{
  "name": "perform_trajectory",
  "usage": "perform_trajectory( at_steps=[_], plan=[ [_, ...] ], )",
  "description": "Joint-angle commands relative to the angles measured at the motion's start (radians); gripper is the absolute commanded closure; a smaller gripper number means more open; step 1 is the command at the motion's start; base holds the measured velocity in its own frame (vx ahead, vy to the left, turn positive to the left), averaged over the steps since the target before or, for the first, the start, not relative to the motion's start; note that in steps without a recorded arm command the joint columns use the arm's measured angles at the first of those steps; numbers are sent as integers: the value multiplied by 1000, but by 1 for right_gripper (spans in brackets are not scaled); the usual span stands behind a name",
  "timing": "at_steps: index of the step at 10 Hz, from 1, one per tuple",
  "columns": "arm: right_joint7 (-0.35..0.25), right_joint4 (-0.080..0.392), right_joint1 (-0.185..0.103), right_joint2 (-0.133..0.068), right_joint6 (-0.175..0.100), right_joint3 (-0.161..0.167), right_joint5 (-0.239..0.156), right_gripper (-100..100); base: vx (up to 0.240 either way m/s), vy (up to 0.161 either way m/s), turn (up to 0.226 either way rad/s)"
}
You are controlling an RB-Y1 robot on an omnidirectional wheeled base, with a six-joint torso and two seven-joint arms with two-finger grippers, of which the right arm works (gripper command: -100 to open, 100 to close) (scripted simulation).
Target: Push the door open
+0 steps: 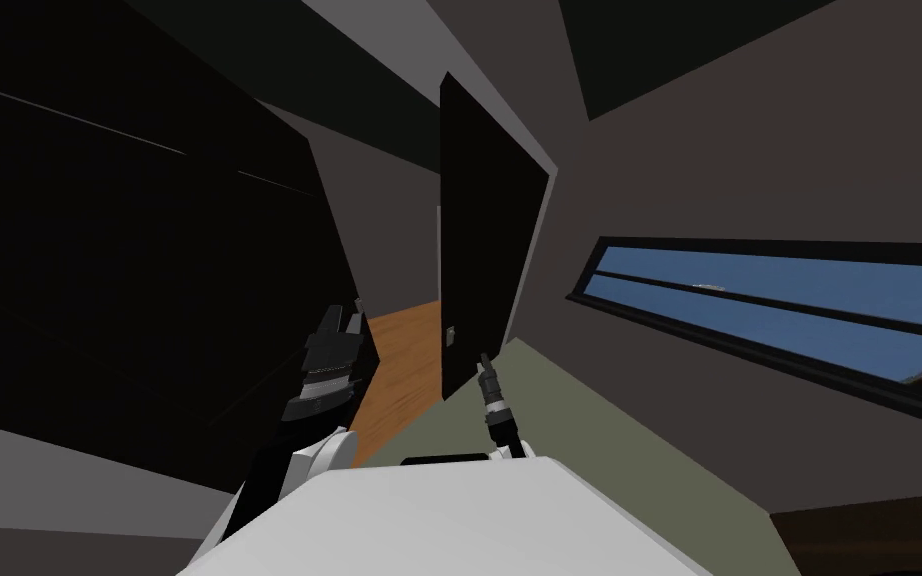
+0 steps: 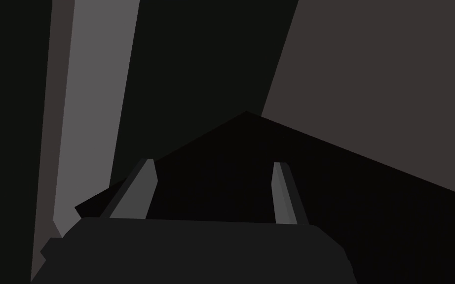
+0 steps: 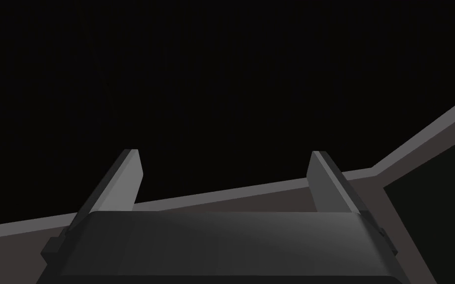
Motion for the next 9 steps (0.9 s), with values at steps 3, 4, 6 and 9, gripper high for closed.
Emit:
perform_trajectory(
  at_steps=[3,4,6,9],
  plan=[
    [10,83,-24,10,-6,37,1,-100,86,-70,116],
    [12,107,-31,12,-9,46,0,-100,58,-80,106],
    [16,155,-45,16,-16,63,0,-100,69,-70,110],
    [22,243,-71,27,-28,96,-1,-100,107,-99,134]
  ],
)
